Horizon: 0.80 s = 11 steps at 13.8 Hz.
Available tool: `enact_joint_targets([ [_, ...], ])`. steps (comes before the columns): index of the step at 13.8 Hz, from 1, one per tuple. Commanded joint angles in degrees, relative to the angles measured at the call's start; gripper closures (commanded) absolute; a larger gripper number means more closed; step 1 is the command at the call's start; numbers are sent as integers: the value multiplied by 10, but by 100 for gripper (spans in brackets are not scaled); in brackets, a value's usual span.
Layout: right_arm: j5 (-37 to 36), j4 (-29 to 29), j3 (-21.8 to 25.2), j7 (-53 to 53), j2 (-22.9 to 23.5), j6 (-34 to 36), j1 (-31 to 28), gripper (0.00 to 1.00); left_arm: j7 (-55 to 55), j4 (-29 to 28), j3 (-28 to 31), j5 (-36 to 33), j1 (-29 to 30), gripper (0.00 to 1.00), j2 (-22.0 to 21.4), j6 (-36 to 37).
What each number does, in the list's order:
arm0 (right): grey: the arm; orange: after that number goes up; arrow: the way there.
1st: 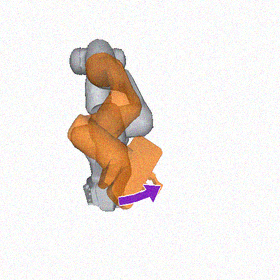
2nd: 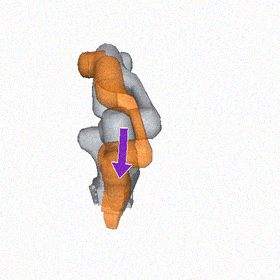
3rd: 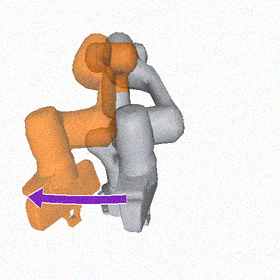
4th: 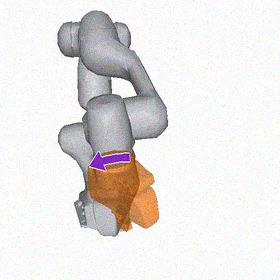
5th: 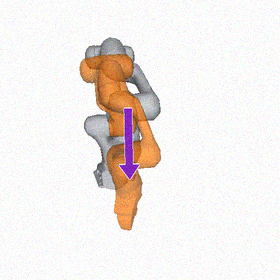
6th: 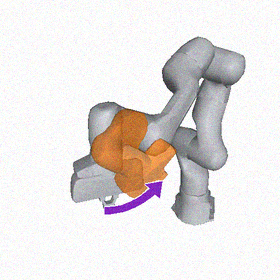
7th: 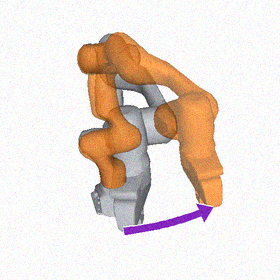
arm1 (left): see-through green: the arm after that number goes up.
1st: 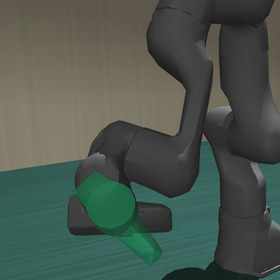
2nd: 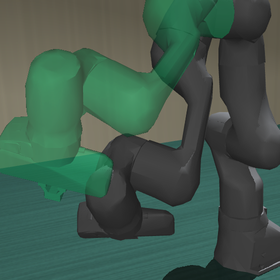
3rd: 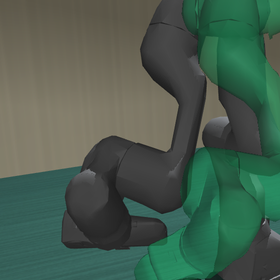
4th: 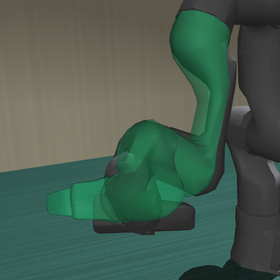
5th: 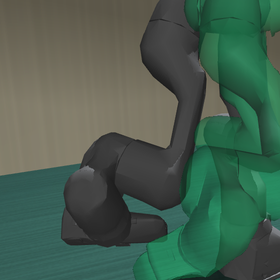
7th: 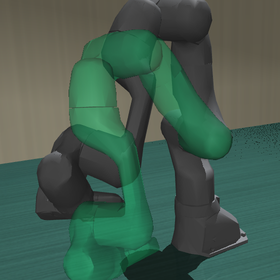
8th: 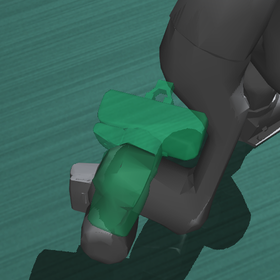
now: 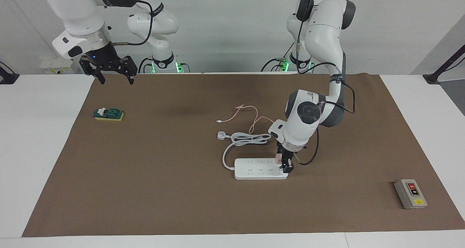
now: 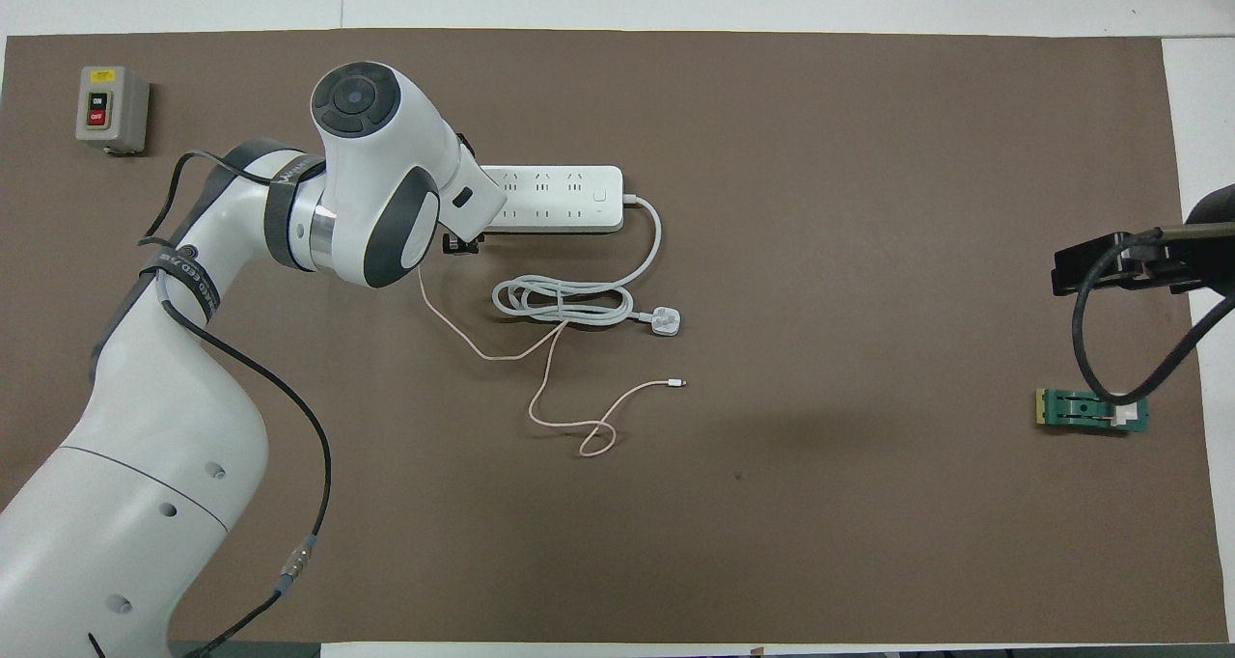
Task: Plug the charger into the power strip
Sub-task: 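Align the pink charger with a power strip socket using the left gripper, then push the charger into the socket and release with the left gripper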
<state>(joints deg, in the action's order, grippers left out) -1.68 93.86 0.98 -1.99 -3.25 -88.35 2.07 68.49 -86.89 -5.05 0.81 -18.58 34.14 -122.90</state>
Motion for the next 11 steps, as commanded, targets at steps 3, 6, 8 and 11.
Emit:
enact_joint_targets([
  [3,-8,6,-7,14,-8,-1,-10,0,-1,3,-6,35,10,0,-47,49],
  [6,-8,7,-7,13,-8,-1,-10,0,-30,-3,-3,95,15,0,-91,92],
  [8,-8,7,-7,13,-8,-1,-10,0,-118,0,-3,96,15,0,-134,150],
  [11,-8,7,-7,14,-8,-1,-10,0,-262,0,0,91,35,0,-201,247],
])
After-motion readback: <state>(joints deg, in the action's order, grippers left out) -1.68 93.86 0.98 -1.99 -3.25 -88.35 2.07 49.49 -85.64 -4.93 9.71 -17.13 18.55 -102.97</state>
